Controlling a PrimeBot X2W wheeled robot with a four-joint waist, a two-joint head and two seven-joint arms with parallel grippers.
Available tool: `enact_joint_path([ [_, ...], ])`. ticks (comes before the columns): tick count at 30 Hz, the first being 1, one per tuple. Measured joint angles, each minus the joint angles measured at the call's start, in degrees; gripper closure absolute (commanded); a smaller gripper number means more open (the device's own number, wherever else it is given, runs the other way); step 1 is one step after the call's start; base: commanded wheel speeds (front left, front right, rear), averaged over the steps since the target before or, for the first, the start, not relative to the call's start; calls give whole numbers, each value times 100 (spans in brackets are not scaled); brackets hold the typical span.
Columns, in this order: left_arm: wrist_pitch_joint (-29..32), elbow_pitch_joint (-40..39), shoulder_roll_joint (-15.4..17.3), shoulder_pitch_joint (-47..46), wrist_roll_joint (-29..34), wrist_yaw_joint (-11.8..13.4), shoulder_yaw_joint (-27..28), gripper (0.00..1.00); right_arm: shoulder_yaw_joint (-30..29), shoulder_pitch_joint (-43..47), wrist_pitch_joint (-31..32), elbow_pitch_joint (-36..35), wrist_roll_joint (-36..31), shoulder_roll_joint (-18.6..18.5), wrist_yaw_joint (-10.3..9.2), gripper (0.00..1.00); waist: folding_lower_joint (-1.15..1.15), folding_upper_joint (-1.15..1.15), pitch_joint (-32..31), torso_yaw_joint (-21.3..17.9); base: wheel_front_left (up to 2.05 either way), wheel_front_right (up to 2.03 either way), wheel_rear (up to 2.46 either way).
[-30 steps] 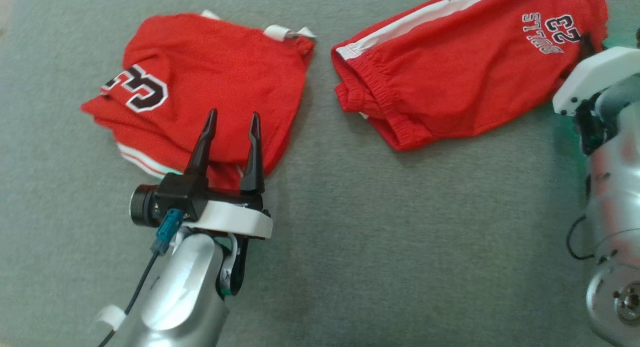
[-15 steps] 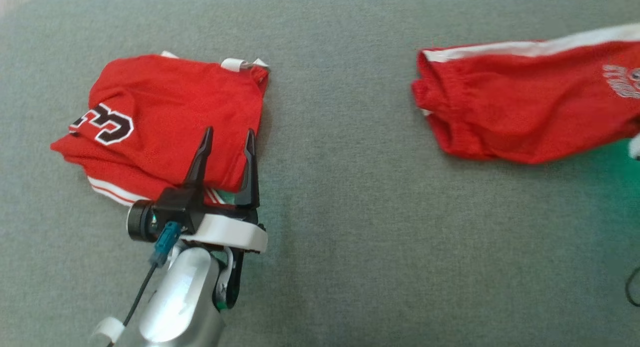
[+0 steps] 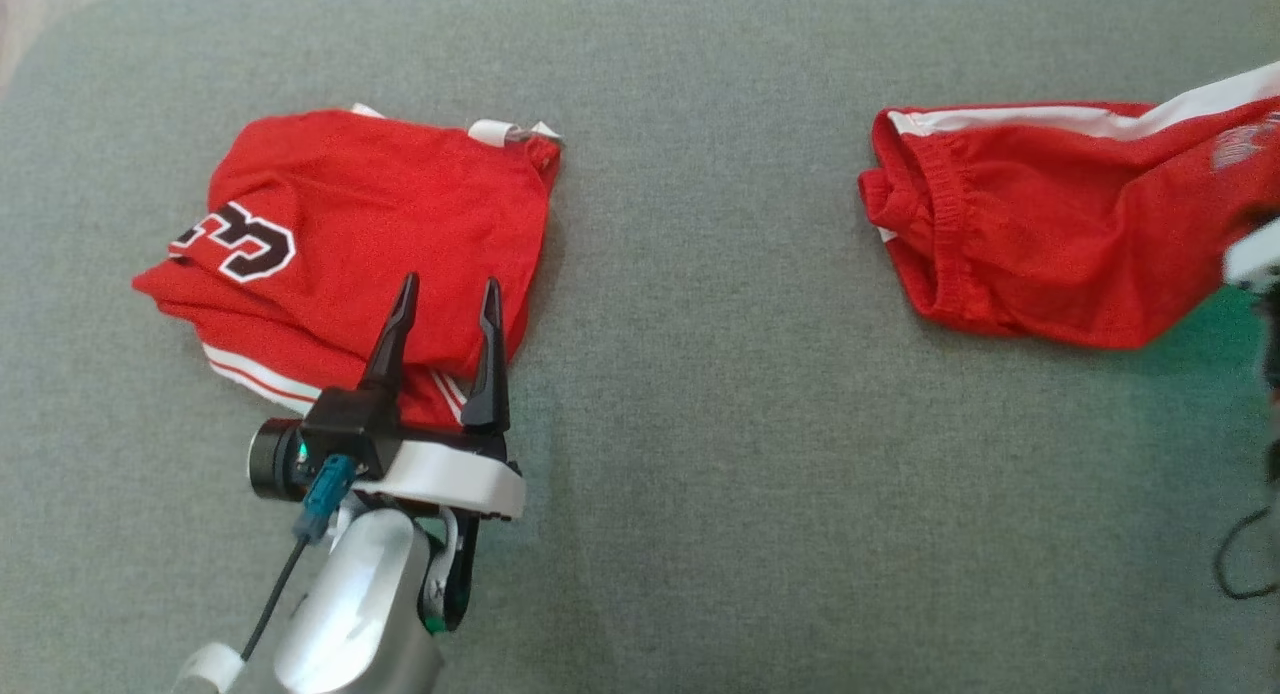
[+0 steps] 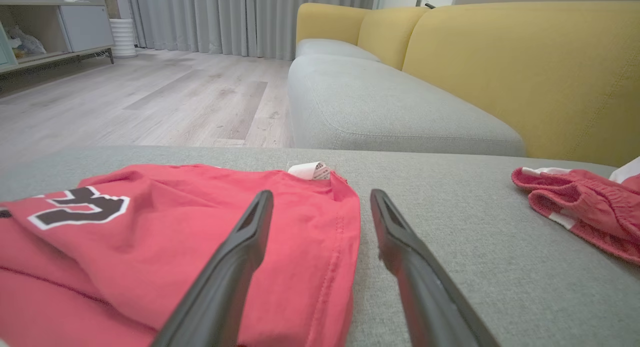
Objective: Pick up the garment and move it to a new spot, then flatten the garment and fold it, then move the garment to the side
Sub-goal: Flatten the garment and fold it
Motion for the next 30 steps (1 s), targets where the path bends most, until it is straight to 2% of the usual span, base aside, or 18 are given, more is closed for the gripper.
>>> enact_joint_path([
  [9, 0, 91, -1, 29, 0, 0, 23, 0, 1416, 332, -71, -835, 1024, 310, 0, 100, 0, 0, -362, 42, 0, 0, 0],
  [15, 0, 129, -1, 193, 0, 1, 21, 0, 2272, 442, -45, -1055, 1447, 437, 0, 100, -1, 0, -497, 117, 0, 0, 0],
  [22, 0, 147, -1, 233, 0, 1, 23, 0, 3296, 573, 65, -840, 1708, 485, 1, 100, 0, 0, -523, 209, 0, 0, 0],
  [30, 0, 171, -1, 234, 0, 10, 23, 0, 4533, 592, 187, -187, 1592, 419, 1, 100, 0, 0, -560, 237, 0, 0, 0],
])
